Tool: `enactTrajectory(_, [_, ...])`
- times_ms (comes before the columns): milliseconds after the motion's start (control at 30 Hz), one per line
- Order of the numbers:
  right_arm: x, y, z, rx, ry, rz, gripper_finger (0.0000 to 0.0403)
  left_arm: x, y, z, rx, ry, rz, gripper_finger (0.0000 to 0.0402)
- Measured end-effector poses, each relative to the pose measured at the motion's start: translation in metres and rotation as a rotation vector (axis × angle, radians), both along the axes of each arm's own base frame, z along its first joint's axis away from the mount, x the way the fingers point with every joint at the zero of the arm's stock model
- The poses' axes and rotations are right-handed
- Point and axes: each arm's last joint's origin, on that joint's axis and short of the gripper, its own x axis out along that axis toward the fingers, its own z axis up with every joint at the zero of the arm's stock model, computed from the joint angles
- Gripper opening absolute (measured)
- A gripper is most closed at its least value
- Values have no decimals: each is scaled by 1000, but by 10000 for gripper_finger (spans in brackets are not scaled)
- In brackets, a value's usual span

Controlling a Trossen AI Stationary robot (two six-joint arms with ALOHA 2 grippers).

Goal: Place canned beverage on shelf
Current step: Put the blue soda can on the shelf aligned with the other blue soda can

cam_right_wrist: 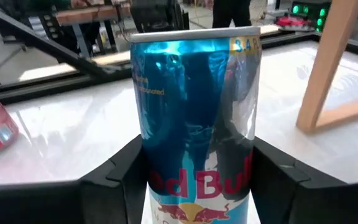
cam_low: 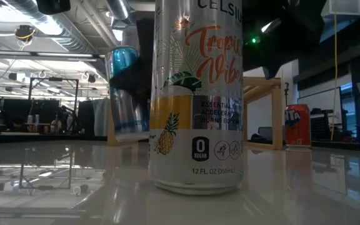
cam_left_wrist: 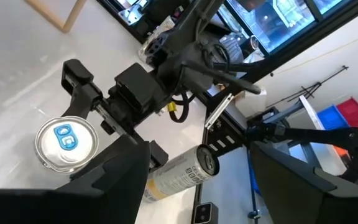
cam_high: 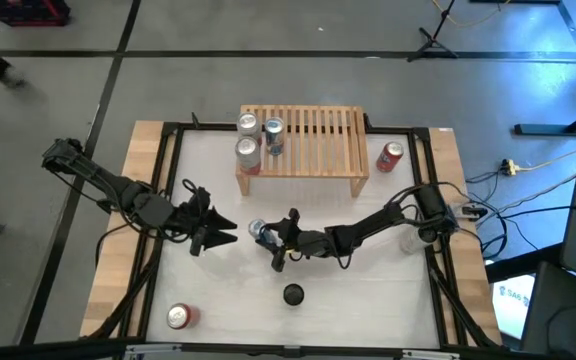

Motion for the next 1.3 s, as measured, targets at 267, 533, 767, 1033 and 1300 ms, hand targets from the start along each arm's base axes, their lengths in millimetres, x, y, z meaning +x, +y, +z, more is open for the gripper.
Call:
enactTrajectory(267, [2, 0, -16, -6, 17, -3, 205, 0, 1, 0, -30, 0, 31, 271])
enactTrajectory(533, [2, 0, -18, -9, 14, -2, 229, 0, 1, -1, -24, 10, 29, 271])
enactTrajectory(767, [2, 1, -19, -25, 23, 6, 277, -1, 1, -3, -19, 26, 31, 271])
enactTrajectory(1033, [2, 1, -18, -33, 27, 10, 298, -1, 2, -5, -10, 47, 33, 271])
enactTrajectory(1300, [-8, 2, 26, -37, 61, 48, 295, 2, 1, -8, 25, 60, 53, 271])
